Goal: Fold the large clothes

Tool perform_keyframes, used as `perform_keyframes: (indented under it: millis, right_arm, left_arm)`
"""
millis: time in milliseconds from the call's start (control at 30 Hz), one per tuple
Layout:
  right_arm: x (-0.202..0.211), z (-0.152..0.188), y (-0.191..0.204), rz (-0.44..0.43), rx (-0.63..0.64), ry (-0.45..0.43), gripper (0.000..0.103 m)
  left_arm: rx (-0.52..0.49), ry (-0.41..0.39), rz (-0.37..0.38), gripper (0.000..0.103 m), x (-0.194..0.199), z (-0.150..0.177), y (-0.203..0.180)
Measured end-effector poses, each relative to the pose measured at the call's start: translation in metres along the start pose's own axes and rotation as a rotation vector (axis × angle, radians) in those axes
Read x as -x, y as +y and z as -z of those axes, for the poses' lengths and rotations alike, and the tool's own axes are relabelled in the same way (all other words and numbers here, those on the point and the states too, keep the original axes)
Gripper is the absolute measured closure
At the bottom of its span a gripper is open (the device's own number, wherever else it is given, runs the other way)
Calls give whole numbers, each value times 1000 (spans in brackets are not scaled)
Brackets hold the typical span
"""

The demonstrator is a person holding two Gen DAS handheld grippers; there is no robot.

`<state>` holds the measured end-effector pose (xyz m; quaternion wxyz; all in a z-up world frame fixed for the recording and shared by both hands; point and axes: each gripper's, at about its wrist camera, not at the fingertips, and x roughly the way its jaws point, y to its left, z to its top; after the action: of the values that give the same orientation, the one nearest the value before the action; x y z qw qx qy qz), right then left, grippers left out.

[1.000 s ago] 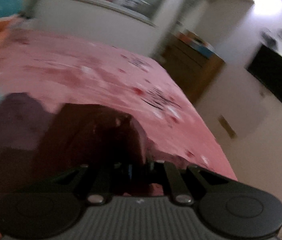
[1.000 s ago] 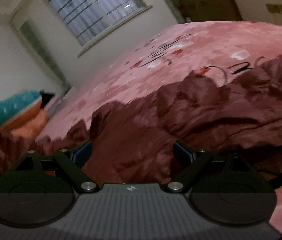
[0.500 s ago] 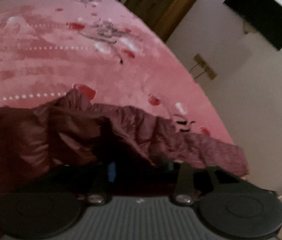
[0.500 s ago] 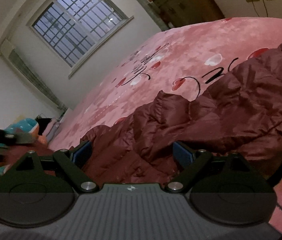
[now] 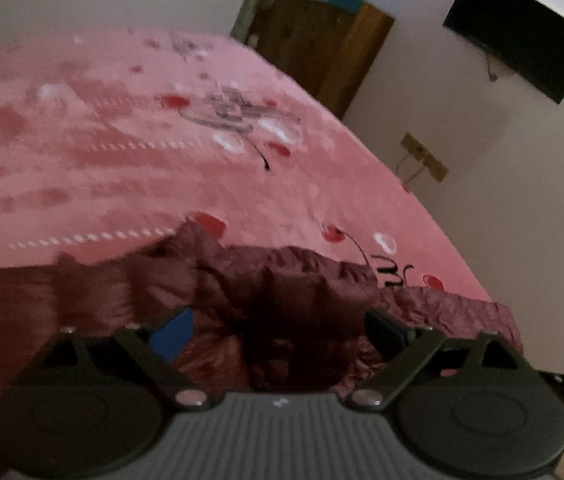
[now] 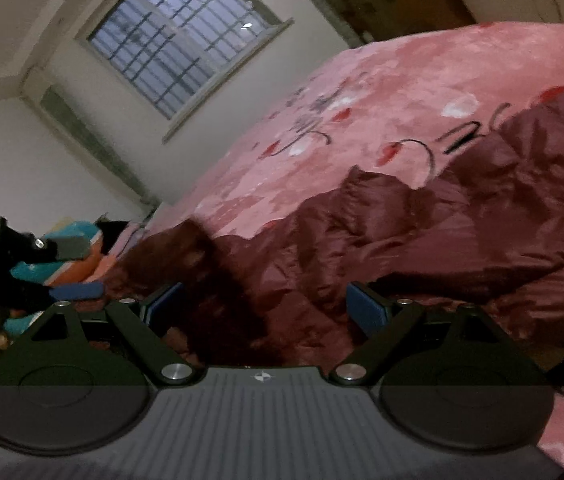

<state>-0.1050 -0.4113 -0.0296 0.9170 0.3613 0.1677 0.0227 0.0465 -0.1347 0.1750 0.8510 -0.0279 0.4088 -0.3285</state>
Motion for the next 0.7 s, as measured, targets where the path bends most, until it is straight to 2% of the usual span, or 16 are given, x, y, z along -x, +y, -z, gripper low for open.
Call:
perform_keyframes:
  millis: [67, 167, 233, 300, 367, 467, 533, 700]
  right_arm:
    - [-3, 1, 4, 2, 33, 8, 0]
    - [-7, 3, 11, 14, 65, 15, 0]
    - [-10, 1, 14, 7, 85, 7, 0]
    - [-14, 2, 19, 8, 108, 7, 0]
    - [-21, 4, 24, 9, 120, 19, 0]
    - [-29, 7, 29, 31, 150, 42, 0]
    - [-34, 7, 29, 52, 174, 55, 0]
    - [-38, 6, 19, 114, 190, 83, 0]
  left_arm:
    - [-15, -41, -27, 10, 25, 11, 10]
    - [-18, -96, -106, 10, 54, 35, 34]
    - [12, -118, -149, 11, 65, 52, 55]
    - [62, -131, -155, 12, 66, 65, 77]
    - [104, -129, -162, 12, 58, 71, 97]
    - [144, -114, -229, 16, 31, 77, 125]
    - [179, -108, -249, 17, 14, 78, 142]
    - [226, -88, -267, 17, -30, 87, 167]
